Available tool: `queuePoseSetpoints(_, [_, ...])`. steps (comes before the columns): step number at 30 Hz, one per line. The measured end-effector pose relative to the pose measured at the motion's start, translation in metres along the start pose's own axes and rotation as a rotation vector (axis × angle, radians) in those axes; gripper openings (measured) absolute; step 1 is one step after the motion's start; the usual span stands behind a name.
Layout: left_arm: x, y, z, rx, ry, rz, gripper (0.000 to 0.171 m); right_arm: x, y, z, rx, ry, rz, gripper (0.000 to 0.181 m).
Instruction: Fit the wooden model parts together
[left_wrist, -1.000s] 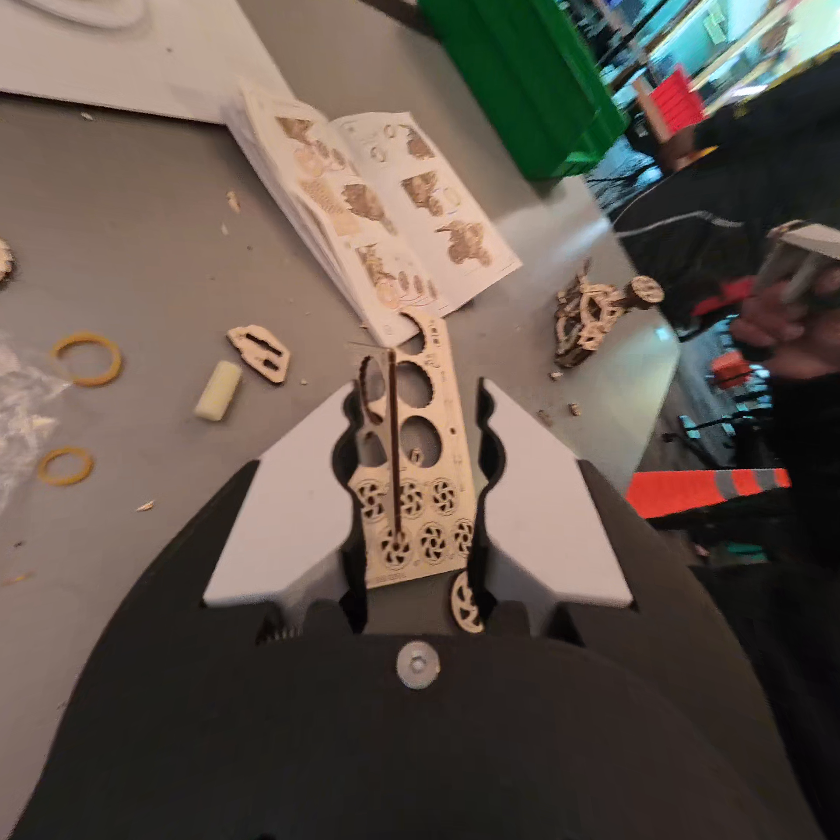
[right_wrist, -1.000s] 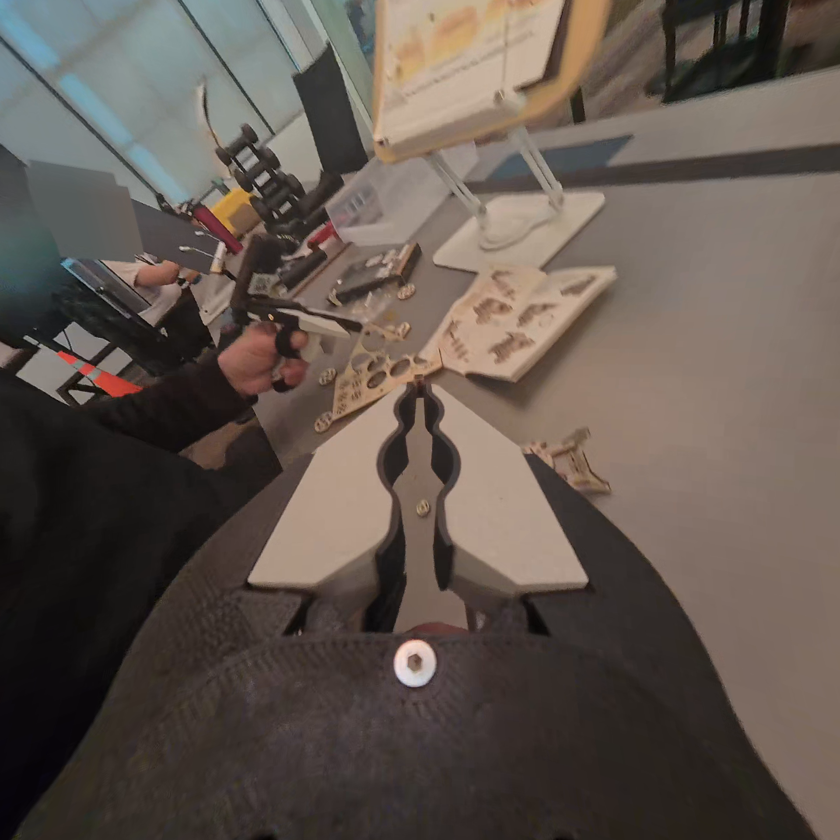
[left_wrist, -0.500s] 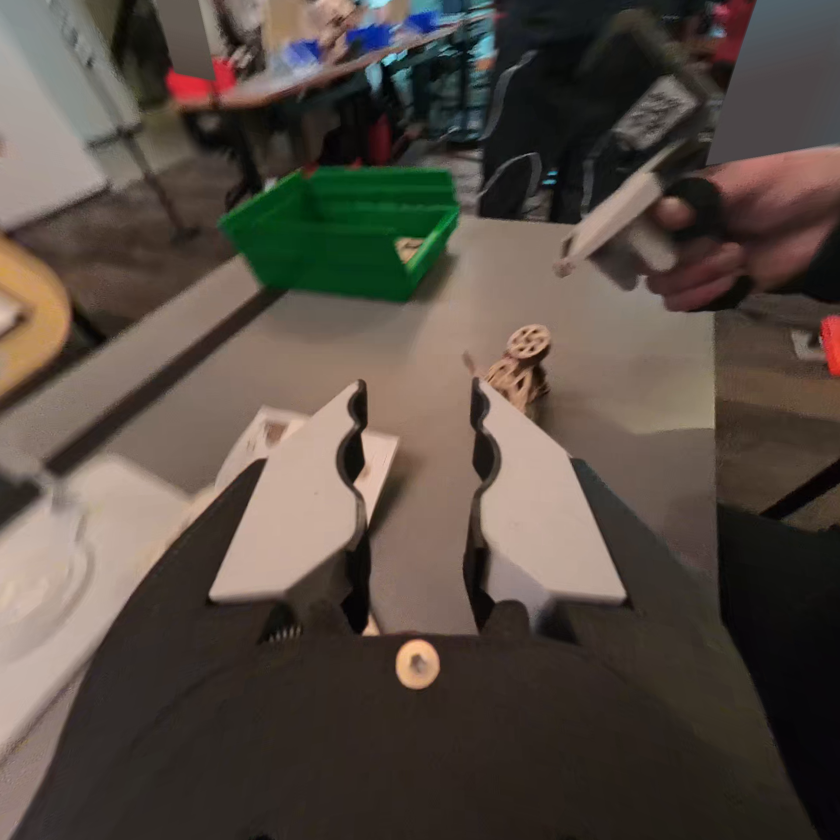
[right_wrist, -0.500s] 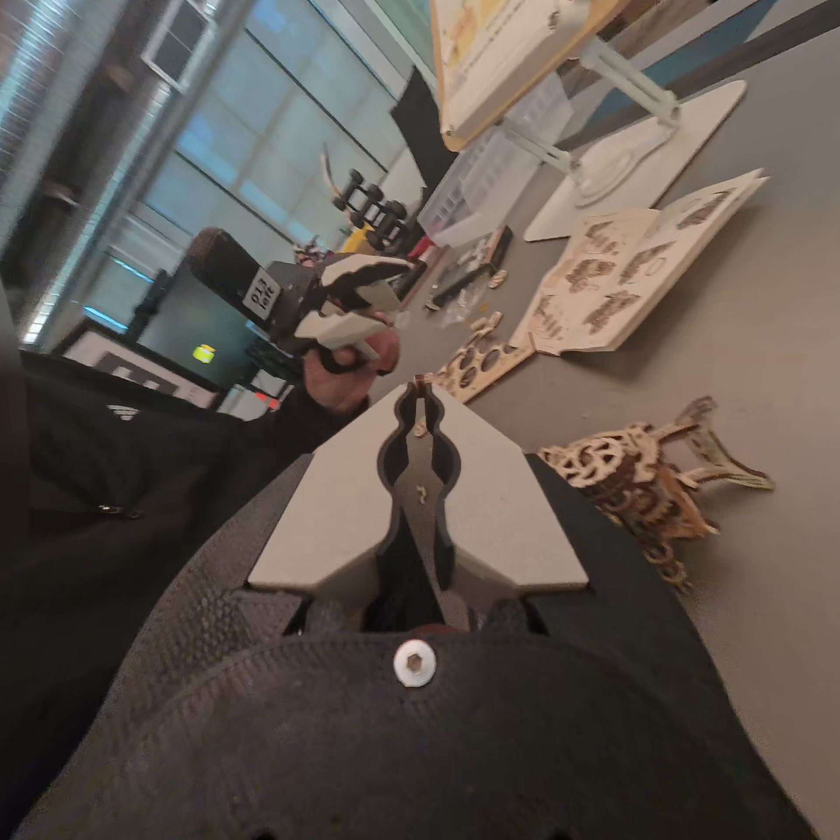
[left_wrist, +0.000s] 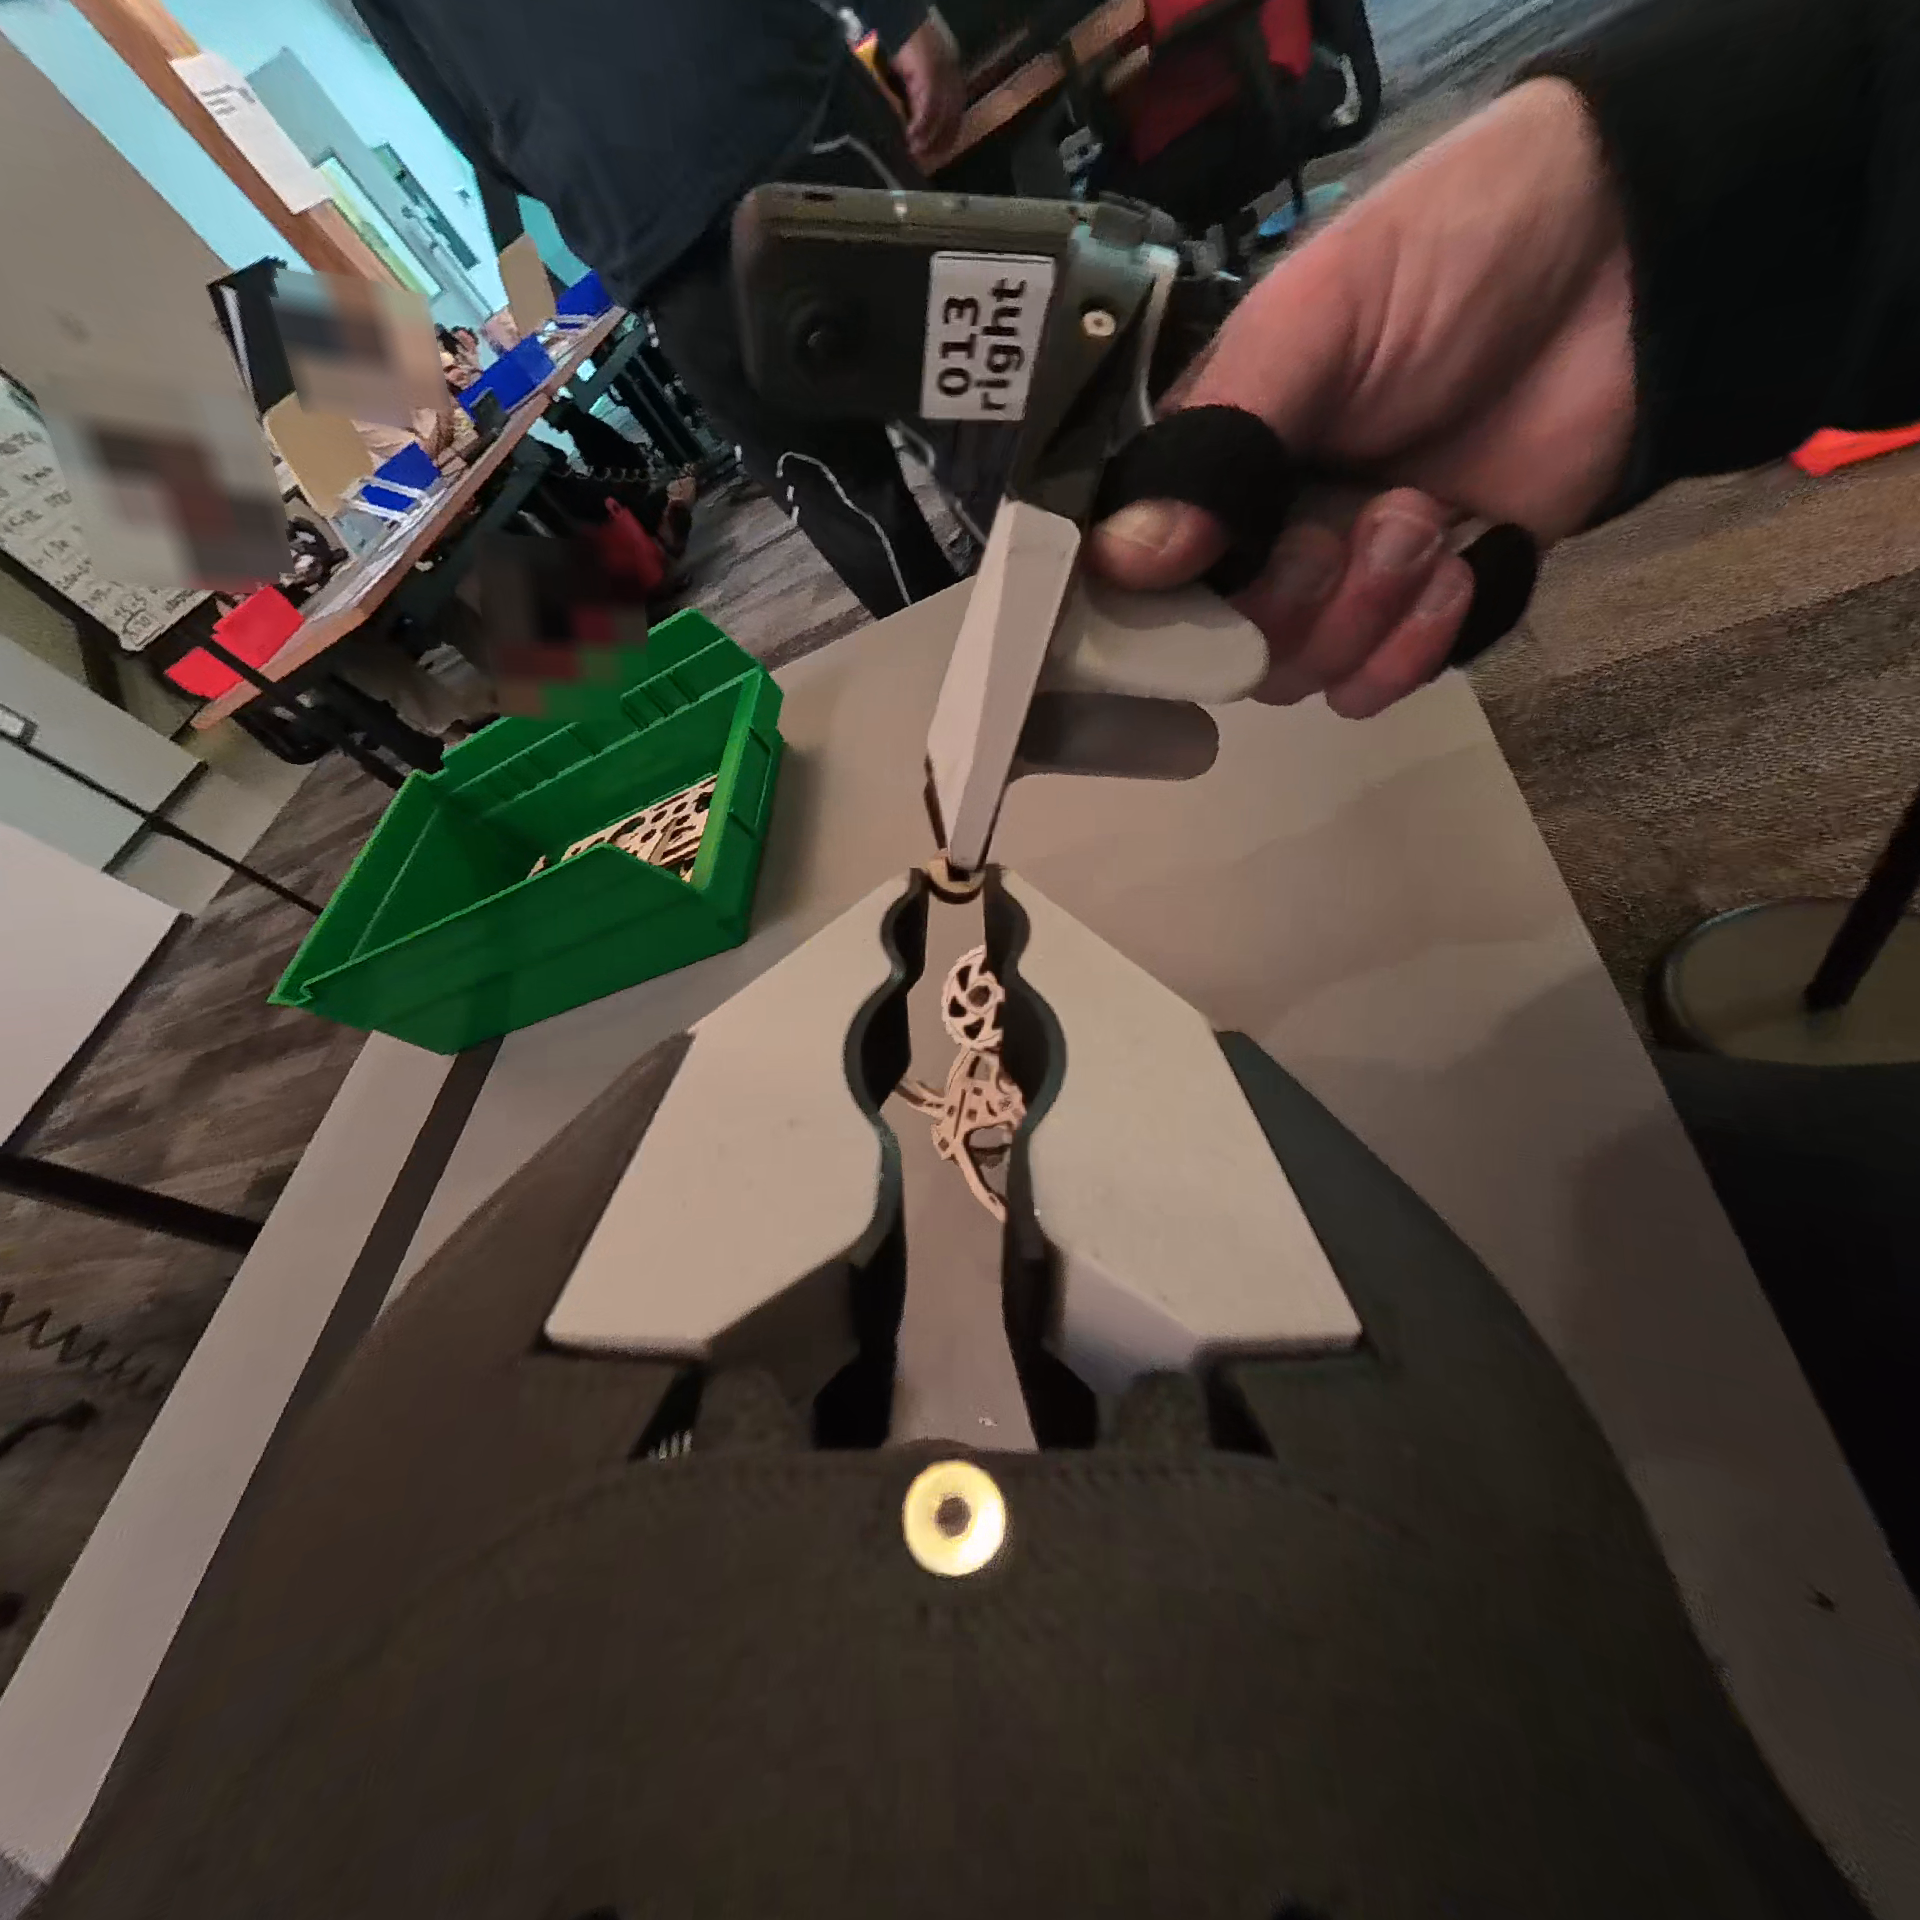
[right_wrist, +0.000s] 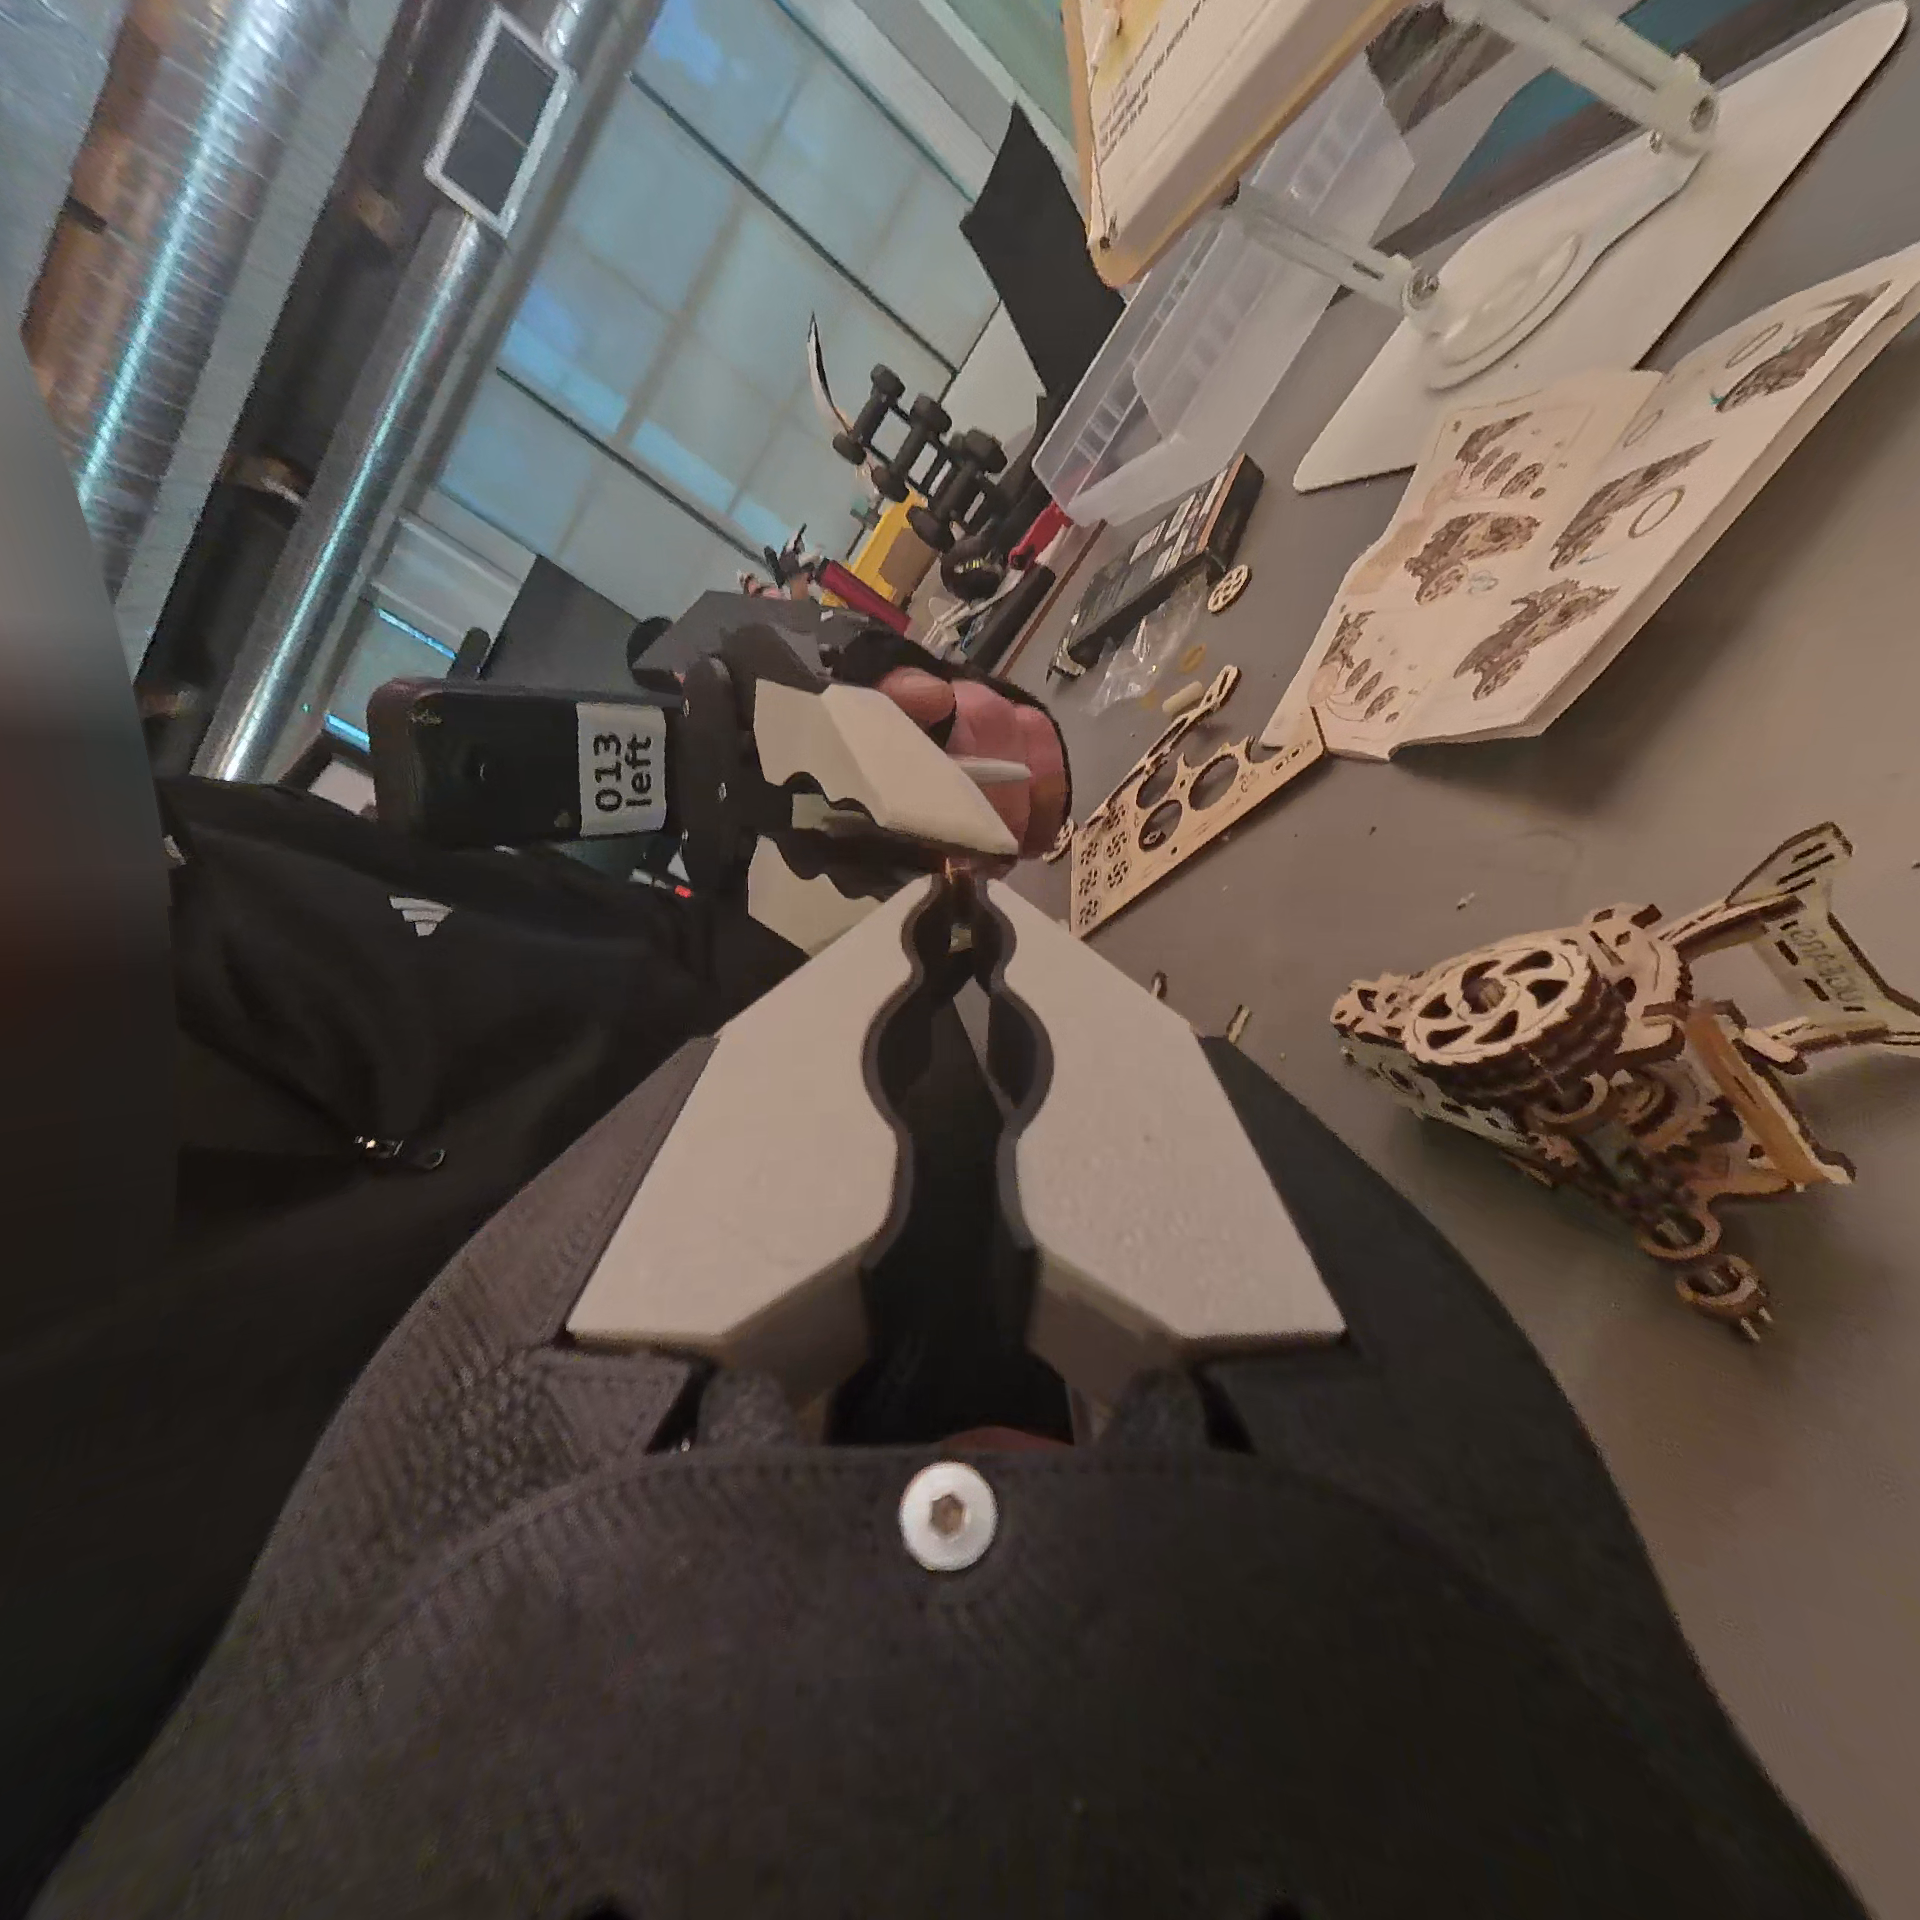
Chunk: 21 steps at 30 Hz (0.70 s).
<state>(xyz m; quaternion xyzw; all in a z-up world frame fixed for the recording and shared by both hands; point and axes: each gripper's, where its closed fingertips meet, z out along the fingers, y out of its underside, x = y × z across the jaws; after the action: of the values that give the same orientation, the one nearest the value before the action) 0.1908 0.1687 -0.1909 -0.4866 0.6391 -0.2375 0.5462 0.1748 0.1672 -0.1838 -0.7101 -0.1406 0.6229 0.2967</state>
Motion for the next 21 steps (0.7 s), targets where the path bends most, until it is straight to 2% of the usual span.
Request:
queuePoseSetpoints(5, [0.000, -0.001, 0.002, 0.007, -0.003, 0.038, 0.007, 0.000, 0.000, -0.002, -0.070, 0.009, -0.002, 0.001])
queuePoseSetpoints(8, [-0.005, -0.001, 0.002, -0.006, -0.034, 0.019, 0.006, 0.002, -0.006, -0.001, -0.041, 0.045, -0.032, 0.003])
queuePoseSetpoints(10, [-0.011, 0.000, 0.003, -0.028, -0.070, 0.009, 0.007, 0.010, -0.010, -0.004, -0.018, 0.162, -0.094, 0.019])
queuePoseSetpoints(13, [-0.015, 0.003, 0.004, -0.088, -0.103, 0.044, 0.006, 0.013, -0.014, -0.010, -0.040, 0.380, -0.277, 0.022])
queuePoseSetpoints(16, [-0.016, 0.004, 0.006, -0.150, -0.130, 0.112, 0.006, 0.013, -0.015, -0.010, -0.079, 0.546, -0.366, 0.020])
queuePoseSetpoints(18, [-0.017, 0.006, 0.008, -0.198, -0.160, 0.172, 0.006, 0.013, -0.016, -0.010, -0.073, 0.608, -0.386, 0.014])
queuePoseSetpoints(21, [-0.014, 0.005, 0.011, -0.229, -0.159, 0.253, 0.007, 0.008, -0.013, -0.003, -0.047, 0.560, -0.326, 0.020])
